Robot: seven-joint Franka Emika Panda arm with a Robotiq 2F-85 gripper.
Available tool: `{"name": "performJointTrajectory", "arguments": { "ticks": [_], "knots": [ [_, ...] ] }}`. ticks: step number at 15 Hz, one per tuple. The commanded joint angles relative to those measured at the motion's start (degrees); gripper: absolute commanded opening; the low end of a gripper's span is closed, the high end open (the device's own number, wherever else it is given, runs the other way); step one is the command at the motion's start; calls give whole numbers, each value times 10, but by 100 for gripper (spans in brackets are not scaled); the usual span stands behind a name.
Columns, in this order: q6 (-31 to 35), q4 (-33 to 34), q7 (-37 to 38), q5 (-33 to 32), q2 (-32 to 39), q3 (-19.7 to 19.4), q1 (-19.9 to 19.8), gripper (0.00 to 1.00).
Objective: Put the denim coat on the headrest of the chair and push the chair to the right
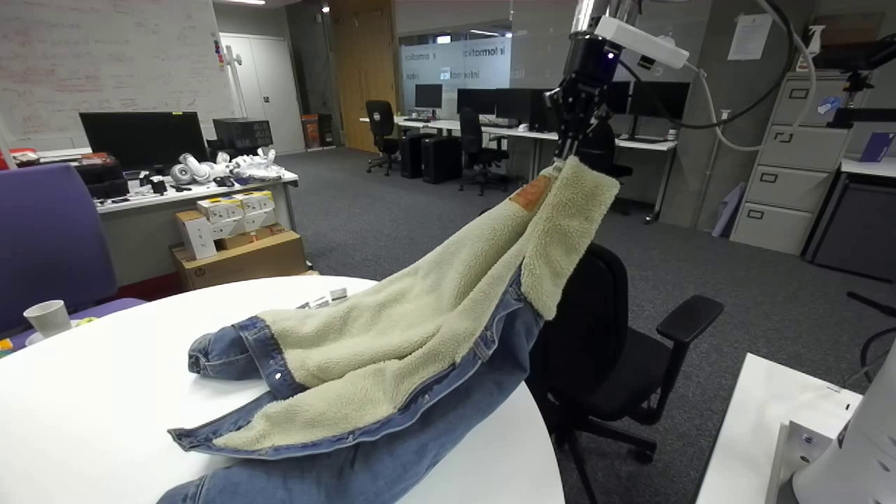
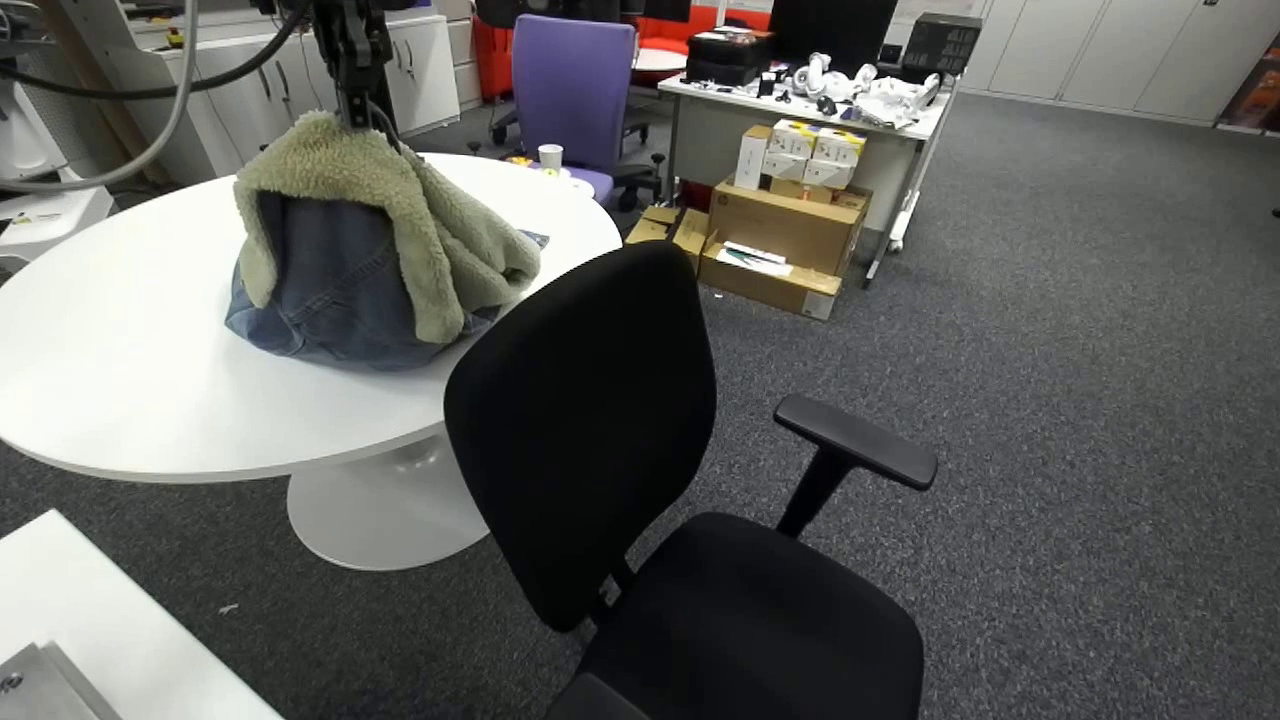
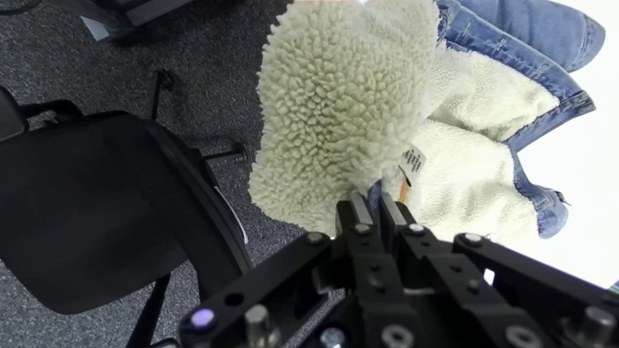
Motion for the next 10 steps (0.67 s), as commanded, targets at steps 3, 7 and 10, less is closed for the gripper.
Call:
{"name": "performJointTrajectory", "arguments": {
  "ticks": [3,7,10],
  "knots": [
    [-37,38,0,8,-39,1,-3,2],
    [-50,73,6,18,-56,-8,-9,2],
    [-80,131,24,31,-45,-24,-17,2]
  ]
}}
